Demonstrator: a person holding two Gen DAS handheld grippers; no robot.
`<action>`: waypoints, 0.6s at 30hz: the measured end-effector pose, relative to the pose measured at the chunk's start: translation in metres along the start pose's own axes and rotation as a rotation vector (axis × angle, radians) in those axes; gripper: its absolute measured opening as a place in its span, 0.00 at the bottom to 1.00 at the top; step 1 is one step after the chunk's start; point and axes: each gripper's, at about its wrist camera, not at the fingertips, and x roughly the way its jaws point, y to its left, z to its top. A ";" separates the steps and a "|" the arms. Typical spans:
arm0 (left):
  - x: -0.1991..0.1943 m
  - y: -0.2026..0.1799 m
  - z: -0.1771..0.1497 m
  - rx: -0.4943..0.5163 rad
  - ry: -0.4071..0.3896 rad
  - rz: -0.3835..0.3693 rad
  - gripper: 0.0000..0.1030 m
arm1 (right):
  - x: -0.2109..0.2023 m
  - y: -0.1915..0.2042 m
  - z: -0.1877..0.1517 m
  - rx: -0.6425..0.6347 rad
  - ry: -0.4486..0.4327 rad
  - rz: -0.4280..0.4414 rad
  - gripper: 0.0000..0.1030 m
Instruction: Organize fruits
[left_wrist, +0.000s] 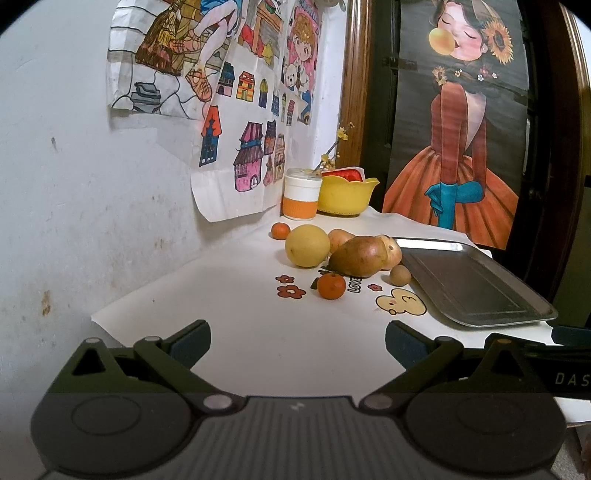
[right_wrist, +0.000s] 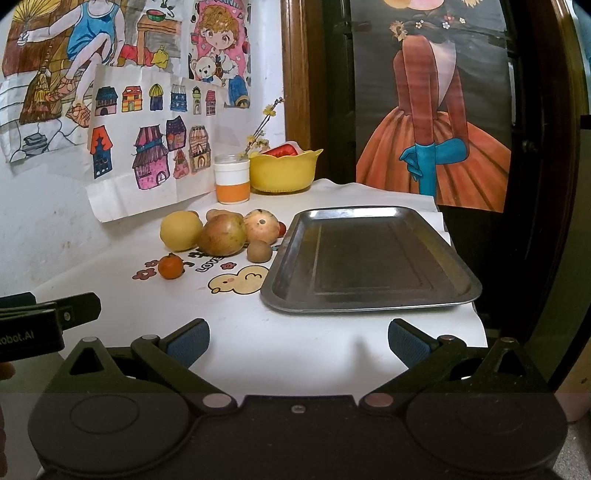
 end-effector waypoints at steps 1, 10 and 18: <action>0.000 0.000 0.000 0.000 0.000 0.000 1.00 | 0.000 0.000 0.000 0.000 0.000 0.000 1.00; 0.000 0.000 0.000 0.000 0.001 0.000 1.00 | 0.000 0.000 0.000 0.000 0.002 0.001 1.00; 0.000 0.000 0.000 0.000 0.002 0.000 1.00 | 0.000 0.001 0.000 0.000 0.004 0.002 1.00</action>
